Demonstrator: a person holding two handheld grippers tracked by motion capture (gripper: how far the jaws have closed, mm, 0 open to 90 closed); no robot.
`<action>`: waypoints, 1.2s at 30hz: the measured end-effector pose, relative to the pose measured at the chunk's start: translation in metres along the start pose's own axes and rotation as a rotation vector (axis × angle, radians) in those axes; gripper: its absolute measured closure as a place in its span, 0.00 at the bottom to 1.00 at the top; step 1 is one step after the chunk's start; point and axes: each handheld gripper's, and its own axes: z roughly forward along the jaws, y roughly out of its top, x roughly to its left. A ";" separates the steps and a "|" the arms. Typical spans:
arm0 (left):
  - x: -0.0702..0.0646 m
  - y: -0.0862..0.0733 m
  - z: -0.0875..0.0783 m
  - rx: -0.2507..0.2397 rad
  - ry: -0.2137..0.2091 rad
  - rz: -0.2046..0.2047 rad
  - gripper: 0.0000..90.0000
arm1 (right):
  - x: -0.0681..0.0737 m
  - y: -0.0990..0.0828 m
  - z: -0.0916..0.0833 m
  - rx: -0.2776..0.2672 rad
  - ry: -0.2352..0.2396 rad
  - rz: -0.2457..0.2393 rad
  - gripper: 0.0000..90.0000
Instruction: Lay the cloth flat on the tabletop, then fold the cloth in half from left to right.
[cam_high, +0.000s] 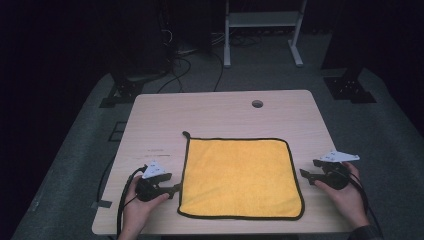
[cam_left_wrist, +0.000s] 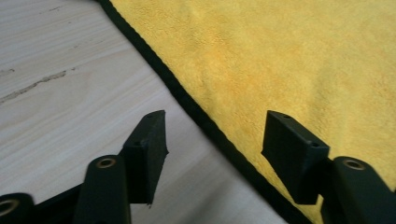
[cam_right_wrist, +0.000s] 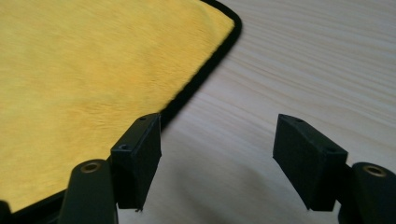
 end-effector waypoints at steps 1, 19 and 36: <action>0.002 0.001 0.001 -0.006 0.010 -0.001 0.46 | -0.001 0.000 0.003 0.008 -0.016 0.000 0.35; 0.020 0.024 0.031 -0.014 0.054 -0.035 0.57 | -0.014 -0.005 0.018 0.011 -0.040 0.060 0.26; 0.015 0.025 0.057 0.022 0.052 -0.058 0.57 | -0.014 -0.005 0.018 0.012 -0.040 0.061 0.26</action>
